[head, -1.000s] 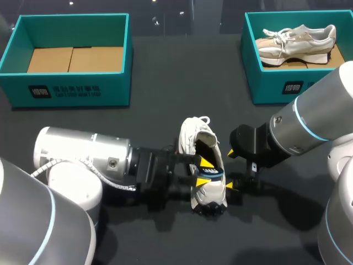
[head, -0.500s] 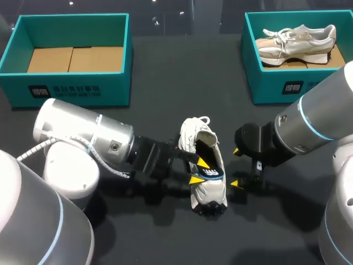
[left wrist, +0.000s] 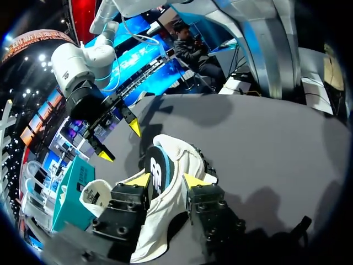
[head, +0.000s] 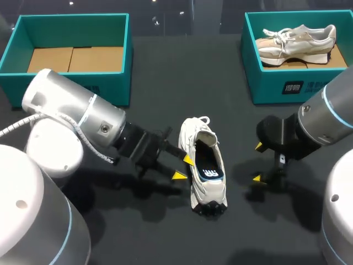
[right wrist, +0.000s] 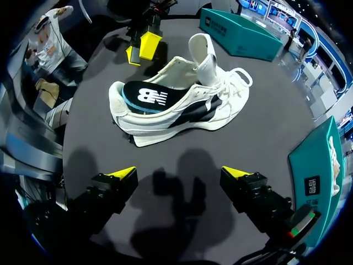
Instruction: Take the shoe out of the shoebox, open the shoe tongue, remove and reinsert the insole, then place the shoe into the shoebox
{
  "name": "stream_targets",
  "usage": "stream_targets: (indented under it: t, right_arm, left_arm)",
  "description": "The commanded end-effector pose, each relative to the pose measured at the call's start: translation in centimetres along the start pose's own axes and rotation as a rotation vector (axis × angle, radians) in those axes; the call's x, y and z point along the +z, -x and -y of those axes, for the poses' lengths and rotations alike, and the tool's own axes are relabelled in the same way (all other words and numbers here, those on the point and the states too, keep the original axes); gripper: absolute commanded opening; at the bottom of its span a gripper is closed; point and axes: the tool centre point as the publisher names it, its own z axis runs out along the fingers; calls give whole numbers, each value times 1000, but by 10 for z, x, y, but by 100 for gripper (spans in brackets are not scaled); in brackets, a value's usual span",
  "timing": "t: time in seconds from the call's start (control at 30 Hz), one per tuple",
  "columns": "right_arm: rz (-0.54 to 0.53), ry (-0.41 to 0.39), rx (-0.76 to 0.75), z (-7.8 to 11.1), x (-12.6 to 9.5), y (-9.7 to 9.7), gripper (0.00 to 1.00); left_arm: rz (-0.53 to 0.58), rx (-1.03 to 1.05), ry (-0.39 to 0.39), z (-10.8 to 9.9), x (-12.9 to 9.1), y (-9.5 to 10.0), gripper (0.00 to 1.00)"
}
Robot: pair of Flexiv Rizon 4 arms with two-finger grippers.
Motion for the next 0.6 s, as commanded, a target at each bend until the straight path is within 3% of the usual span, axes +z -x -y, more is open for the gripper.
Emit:
stream_targets:
  t: [0.03, 0.3, 0.4, 0.43, 0.6]
  right_arm:
    - [-4, 4, -8, 10, -33, -1, 100]
    - [11, 50, -75, 18, -40, 1, 100]
    - [11, 50, -75, 18, -40, 1, 100]
    - [11, 50, -75, 18, -40, 1, 100]
    - [11, 50, -75, 18, -40, 1, 100]
  left_arm:
    - [-107, -5, 0, 2, -32, 0, 33]
    - [-202, 27, 33, 1, -62, 1, 29]
    - [-249, 39, 51, 1, -76, 3, 17]
    - [-264, 47, 59, 2, -81, 4, 0]
    - [-362, 100, 78, 0, -100, 7, 0]
